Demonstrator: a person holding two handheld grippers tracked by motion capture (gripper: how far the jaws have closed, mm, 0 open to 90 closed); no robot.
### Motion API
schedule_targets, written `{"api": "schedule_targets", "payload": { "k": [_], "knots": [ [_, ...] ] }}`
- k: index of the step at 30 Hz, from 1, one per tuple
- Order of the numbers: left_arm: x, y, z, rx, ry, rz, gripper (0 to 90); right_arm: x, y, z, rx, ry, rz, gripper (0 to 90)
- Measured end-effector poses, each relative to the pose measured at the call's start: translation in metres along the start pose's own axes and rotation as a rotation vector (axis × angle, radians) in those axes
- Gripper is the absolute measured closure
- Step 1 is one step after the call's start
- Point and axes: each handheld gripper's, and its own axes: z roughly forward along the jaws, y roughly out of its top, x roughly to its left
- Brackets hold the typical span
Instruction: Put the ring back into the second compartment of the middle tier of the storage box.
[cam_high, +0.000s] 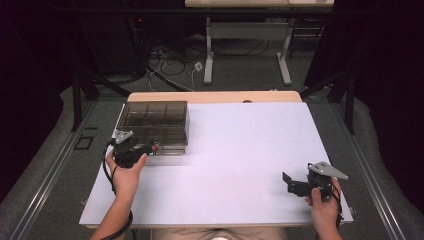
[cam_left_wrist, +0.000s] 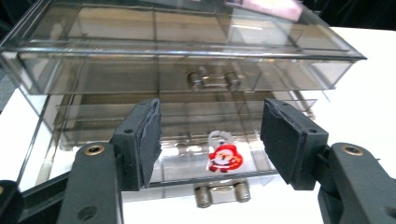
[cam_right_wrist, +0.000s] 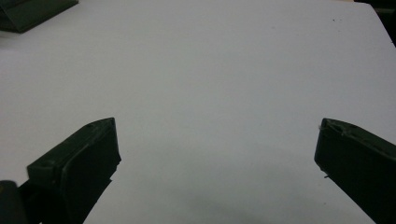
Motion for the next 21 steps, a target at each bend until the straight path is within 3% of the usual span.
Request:
{"api": "schedule_targets", "payload": {
  "k": [6, 11, 15, 16, 17, 21],
  "knots": [
    [-0.007, 0.003, -0.007, 0.013, -0.02, 0.028, 33.9, 0.0, 0.0, 0.0, -0.003, -0.006, 0.003, 0.0],
    [-0.012, 0.005, -0.013, 0.004, -0.04, 0.032, 27.5, 0.002, -0.001, 0.003, -0.026, -0.013, 0.014, 0.0],
    [-0.015, 0.006, -0.018, -0.005, -0.059, 0.026, 21.2, 0.002, -0.001, 0.003, -0.025, -0.012, 0.008, 0.0],
    [-0.016, 0.006, -0.019, -0.005, -0.063, 0.024, 19.3, 0.001, 0.0, 0.0, -0.004, -0.015, 0.0, 0.0],
    [-0.017, 0.006, -0.02, -0.005, -0.067, 0.024, 16.6, 0.002, -0.001, 0.002, -0.024, -0.014, 0.005, 0.0],
    [-0.02, 0.006, -0.026, -0.012, -0.081, 0.035, 15.7, 0.001, 0.0, 0.001, -0.007, -0.007, 0.002, 0.0]
  ]
}}
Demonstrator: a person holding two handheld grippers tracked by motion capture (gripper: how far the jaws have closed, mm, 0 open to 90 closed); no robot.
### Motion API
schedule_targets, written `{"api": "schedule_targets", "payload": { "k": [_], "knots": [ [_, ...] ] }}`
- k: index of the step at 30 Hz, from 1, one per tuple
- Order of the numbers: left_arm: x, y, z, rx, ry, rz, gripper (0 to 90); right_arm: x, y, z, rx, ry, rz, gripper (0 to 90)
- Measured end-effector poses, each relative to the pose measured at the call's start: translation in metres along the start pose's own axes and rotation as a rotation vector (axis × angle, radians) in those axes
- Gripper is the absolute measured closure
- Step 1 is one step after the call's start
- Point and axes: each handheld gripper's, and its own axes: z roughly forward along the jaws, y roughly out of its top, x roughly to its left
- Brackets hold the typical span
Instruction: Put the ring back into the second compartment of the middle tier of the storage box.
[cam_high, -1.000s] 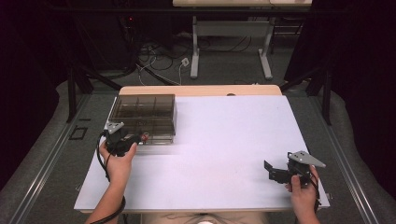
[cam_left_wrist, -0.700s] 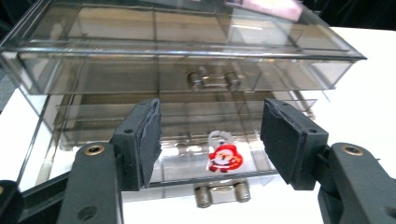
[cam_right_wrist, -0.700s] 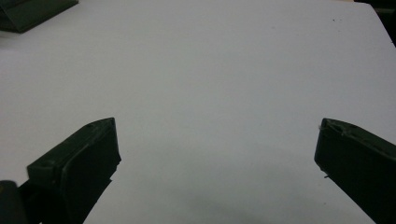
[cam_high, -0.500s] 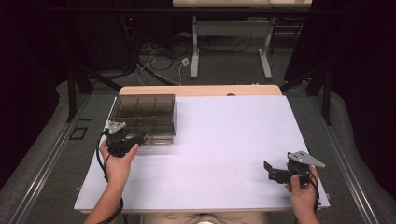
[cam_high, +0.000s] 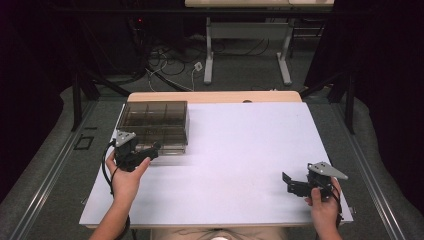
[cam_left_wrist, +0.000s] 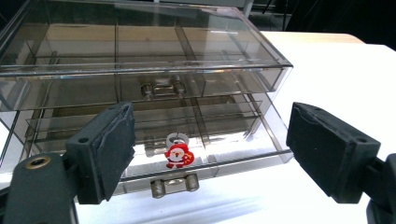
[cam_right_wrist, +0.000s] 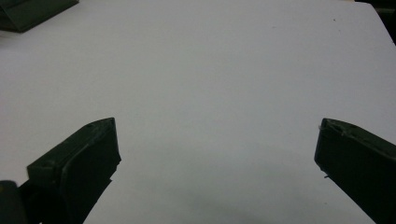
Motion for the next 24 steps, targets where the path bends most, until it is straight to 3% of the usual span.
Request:
{"api": "schedule_targets", "payload": {
  "k": [5, 6, 16, 18, 24],
  "knots": [
    [-0.005, 0.001, -0.007, 0.001, -0.02, 0.005, 10.7, 0.0, 0.0, 0.002, -0.019, -0.005, 0.0, 0.0],
    [-0.005, 0.001, -0.008, -0.004, -0.023, 0.005, 8.9, 0.0, 0.0, 0.0, 0.005, 0.0, -0.003, 0.0],
    [-0.007, -0.003, -0.024, -0.015, -0.059, -0.003, 0.5, 0.0, 0.0, -0.001, 0.005, -0.001, -0.002, 0.0],
    [-0.007, -0.005, -0.028, -0.016, -0.062, 0.016, 0.4, 0.001, 0.0, -0.001, 0.005, 0.0, 0.0, 0.0],
    [-0.003, -0.011, -0.04, -0.023, -0.072, 0.02, 0.4, 0.0, 0.0, 0.0, 0.0, 0.001, 0.0, 0.0]
  ]
}}
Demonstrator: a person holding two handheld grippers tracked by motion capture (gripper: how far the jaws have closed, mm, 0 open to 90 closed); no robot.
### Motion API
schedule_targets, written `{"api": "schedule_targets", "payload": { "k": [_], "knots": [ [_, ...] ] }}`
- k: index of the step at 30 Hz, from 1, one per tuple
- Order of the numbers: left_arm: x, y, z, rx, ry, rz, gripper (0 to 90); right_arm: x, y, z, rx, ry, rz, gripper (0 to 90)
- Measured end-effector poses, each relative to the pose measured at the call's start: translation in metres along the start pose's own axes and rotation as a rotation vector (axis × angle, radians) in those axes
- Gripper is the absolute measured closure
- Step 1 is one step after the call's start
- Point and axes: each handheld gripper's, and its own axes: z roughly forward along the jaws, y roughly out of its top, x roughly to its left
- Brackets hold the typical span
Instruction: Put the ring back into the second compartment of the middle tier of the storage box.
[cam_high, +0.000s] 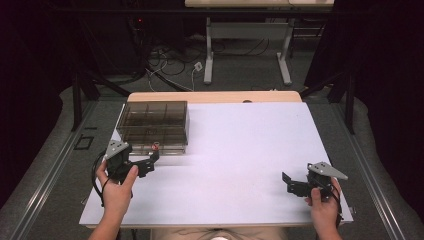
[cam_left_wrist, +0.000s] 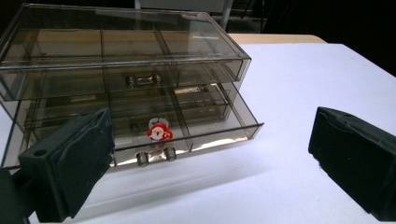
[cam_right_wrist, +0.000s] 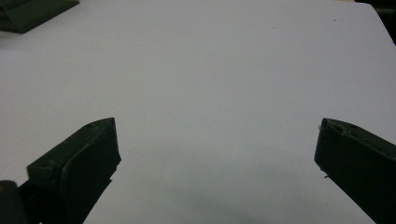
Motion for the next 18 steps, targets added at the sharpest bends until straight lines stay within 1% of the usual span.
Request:
{"api": "schedule_targets", "payload": {
  "k": [2, 3, 9, 10, 15, 18],
  "knots": [
    [0.001, -0.002, -0.004, -0.005, -0.002, 0.001, 0.4, 0.0, 0.0, 0.0, 0.003, 0.006, -0.001, 0.0],
    [0.003, -0.004, -0.006, -0.006, -0.006, 0.011, 0.4, 0.0, 0.0, -0.001, 0.013, 0.003, -0.002, 0.0],
    [0.006, -0.013, -0.013, -0.022, -0.011, 0.008, 0.4, 0.001, 0.001, -0.001, 0.01, 0.004, -0.005, 0.0],
    [0.006, -0.015, -0.014, -0.027, -0.01, 0.002, 0.4, 0.001, 0.001, -0.001, 0.008, 0.006, -0.003, 0.0],
    [0.01, -0.026, -0.018, -0.021, -0.011, -0.002, 0.4, 0.001, 0.0, -0.001, 0.001, 0.003, -0.004, 0.0],
    [0.012, -0.032, -0.02, -0.023, -0.012, 0.008, 0.4, 0.001, 0.001, -0.001, 0.003, 0.003, -0.007, 0.0]
  ]
}}
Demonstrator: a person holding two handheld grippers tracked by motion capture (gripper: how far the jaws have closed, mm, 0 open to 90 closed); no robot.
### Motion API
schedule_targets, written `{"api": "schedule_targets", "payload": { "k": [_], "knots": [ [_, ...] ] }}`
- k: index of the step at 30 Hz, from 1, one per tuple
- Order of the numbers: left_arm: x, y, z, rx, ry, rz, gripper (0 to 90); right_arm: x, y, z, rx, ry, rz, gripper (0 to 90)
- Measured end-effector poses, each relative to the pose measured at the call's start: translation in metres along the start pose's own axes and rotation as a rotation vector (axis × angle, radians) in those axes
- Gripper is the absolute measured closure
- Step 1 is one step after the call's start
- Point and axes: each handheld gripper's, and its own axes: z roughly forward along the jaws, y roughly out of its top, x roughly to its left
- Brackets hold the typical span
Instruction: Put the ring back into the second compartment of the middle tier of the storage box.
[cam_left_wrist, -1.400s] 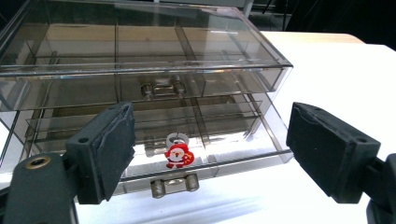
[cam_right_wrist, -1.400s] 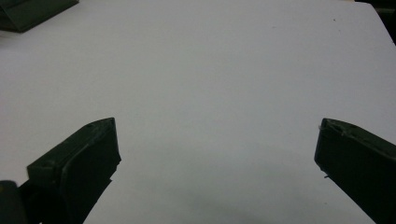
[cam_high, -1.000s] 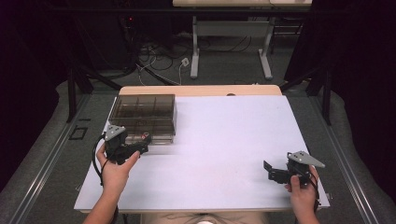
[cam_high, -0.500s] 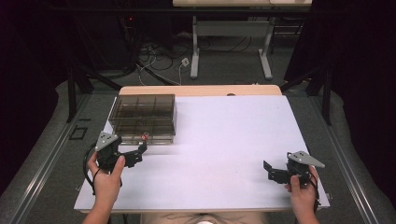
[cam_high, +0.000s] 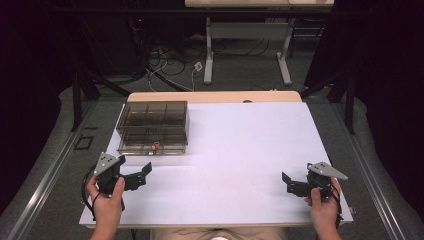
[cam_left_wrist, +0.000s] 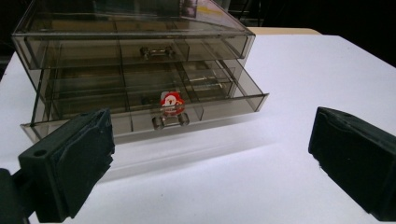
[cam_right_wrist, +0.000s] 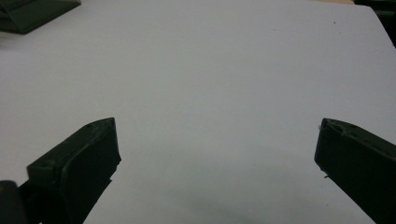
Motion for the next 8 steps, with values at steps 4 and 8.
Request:
{"api": "schedule_targets", "payload": {
  "k": [4, 8],
  "knots": [
    [0.003, -0.007, -0.002, -0.014, -0.002, -0.006, 0.4, 0.0, 0.0, 0.0, 0.0, 0.001, 0.0, 0.0],
    [0.006, -0.013, -0.001, -0.018, 0.002, -0.005, 0.4, -0.001, 0.0, 0.0, -0.002, 0.001, -0.004, 0.0]
  ]
}}
